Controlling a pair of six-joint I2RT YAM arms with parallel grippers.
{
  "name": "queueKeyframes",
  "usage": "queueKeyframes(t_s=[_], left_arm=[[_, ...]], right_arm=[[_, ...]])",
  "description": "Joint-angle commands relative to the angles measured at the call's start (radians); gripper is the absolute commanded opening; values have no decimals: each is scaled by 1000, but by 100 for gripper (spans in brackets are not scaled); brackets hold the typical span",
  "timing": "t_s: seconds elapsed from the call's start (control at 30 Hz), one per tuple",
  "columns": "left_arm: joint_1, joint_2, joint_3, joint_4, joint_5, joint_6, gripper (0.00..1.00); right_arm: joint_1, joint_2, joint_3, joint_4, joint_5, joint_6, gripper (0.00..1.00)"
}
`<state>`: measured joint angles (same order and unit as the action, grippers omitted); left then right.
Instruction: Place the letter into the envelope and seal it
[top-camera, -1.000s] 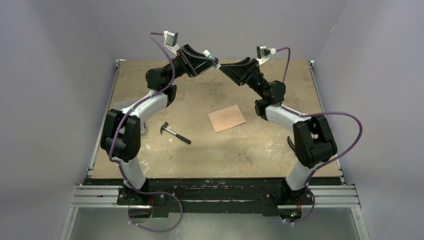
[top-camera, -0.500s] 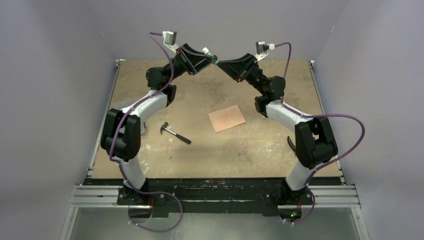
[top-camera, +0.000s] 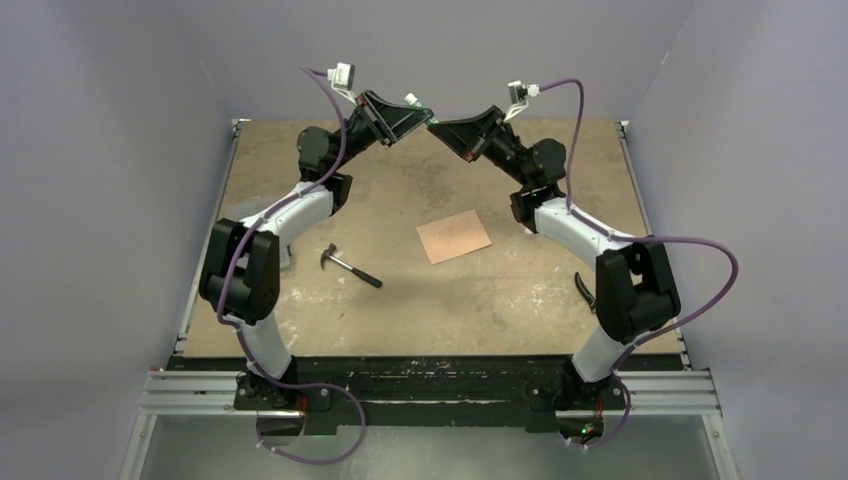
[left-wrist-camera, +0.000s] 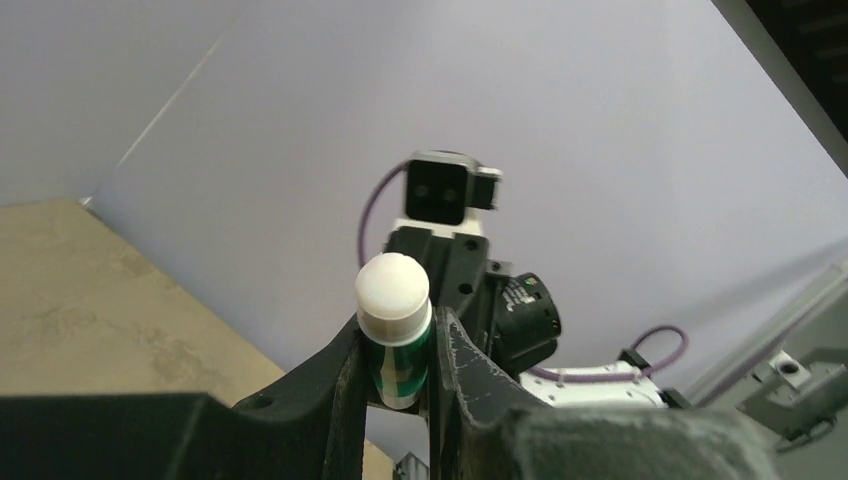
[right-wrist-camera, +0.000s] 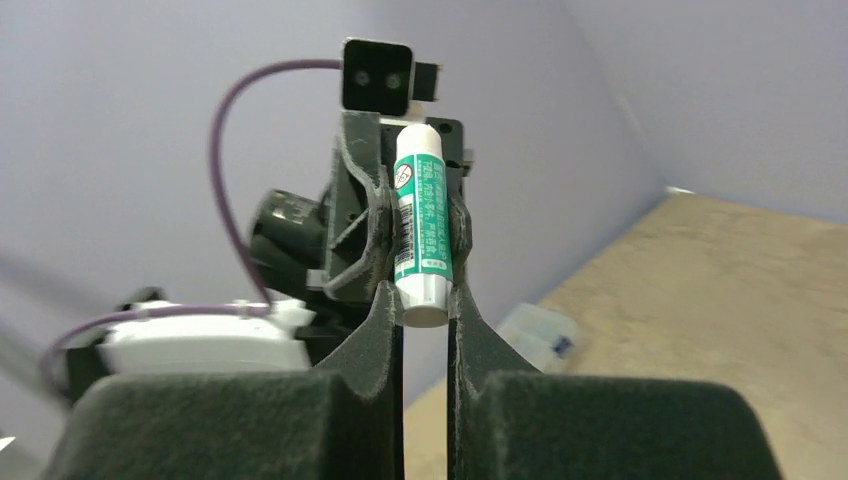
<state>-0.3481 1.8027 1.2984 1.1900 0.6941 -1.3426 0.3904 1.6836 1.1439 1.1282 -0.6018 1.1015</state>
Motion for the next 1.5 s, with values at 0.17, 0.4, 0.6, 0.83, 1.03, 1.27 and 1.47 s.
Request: queueKeyframes(t_s=[0.17,0.4,0.6,0.83,1.03,1.27,1.47], left_arm=[[-14,-70,218,-762,-28,198,0],[-14,-26,338,-1064,-15,233,0],[-14,-19,381,-1163,-27,290,0],[-14,-29,363,-1086,-22,349,0],[-14,-54,360,-918,53,395,0],[-14,-106,311,-776,196,517,0],[-14,-153,262,-653,288,554,0]], right_arm=[[116,-100,173,-626,411,-1072,0],[208,-92,203,-662,721,-1536,0],[288,-72,170,-570,947,-1791,0],[235,-147,272,-833,656,-1404,63],[104,-242,261,-910,271,-1039,78],[4,-329,108,-744,-49,-776,77],[-3,-287,111,-724,-241,-755,50]])
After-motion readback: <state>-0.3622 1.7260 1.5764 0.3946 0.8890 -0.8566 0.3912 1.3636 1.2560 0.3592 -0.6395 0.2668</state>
